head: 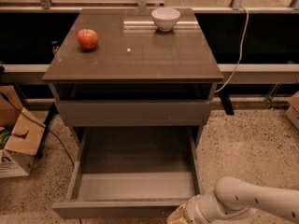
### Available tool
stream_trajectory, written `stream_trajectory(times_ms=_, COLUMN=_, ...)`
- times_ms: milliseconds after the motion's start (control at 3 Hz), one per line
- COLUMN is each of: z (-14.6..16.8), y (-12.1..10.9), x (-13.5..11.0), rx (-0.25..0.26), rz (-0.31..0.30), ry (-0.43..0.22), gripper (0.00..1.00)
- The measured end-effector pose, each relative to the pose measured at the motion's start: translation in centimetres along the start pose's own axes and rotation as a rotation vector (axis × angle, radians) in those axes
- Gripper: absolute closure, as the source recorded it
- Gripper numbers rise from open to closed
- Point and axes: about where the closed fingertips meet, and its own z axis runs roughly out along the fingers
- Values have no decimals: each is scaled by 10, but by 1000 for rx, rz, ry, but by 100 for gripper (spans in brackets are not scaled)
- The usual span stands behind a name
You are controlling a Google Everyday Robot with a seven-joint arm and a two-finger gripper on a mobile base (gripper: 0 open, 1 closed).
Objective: Close middle drawer
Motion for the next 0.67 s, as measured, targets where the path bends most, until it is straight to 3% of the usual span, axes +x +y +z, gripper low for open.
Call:
stream_trajectory(times_ms=333, z=8, y=-15, x=1, rx=6, rz=2, ry=-10, gripper=100)
stream_trajectory(times_ms=667, z=12, y=-16, x=2, rx=14, rz=2, ry=-5, gripper=100)
